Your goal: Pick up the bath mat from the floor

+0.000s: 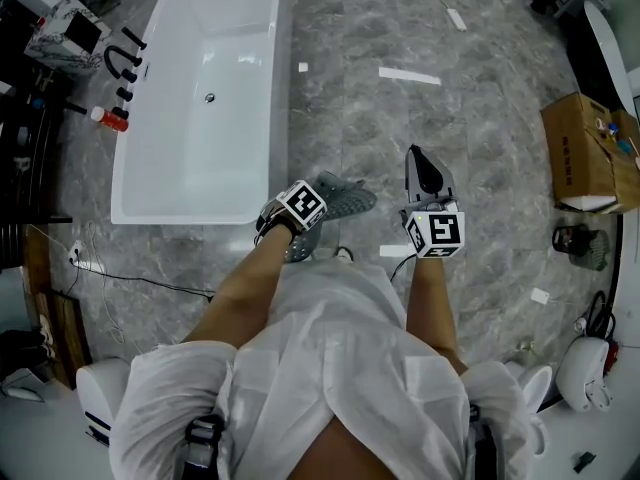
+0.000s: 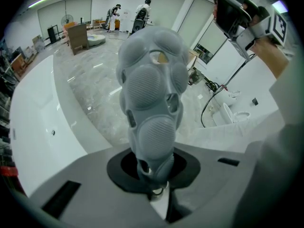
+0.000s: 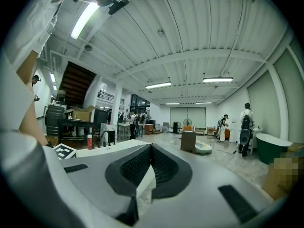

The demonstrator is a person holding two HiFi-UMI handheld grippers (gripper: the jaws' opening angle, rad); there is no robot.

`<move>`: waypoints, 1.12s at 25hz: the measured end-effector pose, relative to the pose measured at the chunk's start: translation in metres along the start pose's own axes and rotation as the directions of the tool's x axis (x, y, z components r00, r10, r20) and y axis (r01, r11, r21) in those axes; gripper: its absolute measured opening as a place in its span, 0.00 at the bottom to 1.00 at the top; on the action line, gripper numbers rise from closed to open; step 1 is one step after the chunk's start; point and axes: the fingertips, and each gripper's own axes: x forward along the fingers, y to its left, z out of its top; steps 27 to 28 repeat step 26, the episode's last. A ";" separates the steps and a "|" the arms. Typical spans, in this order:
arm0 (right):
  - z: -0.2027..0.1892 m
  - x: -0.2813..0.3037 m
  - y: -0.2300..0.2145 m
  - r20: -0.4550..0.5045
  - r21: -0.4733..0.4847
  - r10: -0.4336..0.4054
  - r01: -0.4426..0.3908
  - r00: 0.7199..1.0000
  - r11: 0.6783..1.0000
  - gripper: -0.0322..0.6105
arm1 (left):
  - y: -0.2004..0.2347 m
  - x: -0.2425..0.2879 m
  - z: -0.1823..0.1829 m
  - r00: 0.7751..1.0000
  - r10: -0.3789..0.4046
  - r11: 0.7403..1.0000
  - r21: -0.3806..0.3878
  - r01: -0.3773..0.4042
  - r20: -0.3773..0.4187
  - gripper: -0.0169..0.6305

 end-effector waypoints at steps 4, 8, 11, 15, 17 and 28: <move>-0.001 0.002 0.001 0.002 -0.013 0.007 -0.007 1.000 1.000 0.09 | 0.003 0.002 -0.004 1.000 0.004 1.000 -0.012 -0.004 -0.007 0.10; 0.005 0.002 -0.002 0.020 -0.024 0.001 -0.001 1.000 1.000 0.09 | 0.003 0.003 -0.006 1.000 0.006 1.000 -0.019 -0.006 -0.015 0.10; 0.014 0.004 -0.002 0.038 -0.038 -0.002 0.004 0.999 0.999 0.09 | 0.005 0.004 -0.009 1.000 0.002 1.000 -0.023 -0.003 -0.020 0.10; 0.023 0.006 -0.005 0.051 -0.052 -0.004 0.007 0.999 0.999 0.09 | 0.006 0.005 -0.012 1.000 -0.005 1.000 -0.027 0.004 -0.028 0.10; 0.023 0.007 -0.007 0.050 -0.055 -0.004 0.006 0.999 0.998 0.09 | 0.006 0.006 -0.012 0.999 -0.007 1.000 -0.030 0.006 -0.033 0.10; 0.021 0.010 -0.009 0.038 -0.067 0.012 -0.010 0.999 0.998 0.09 | 0.006 0.008 -0.009 0.999 -0.016 0.999 -0.043 0.014 -0.036 0.10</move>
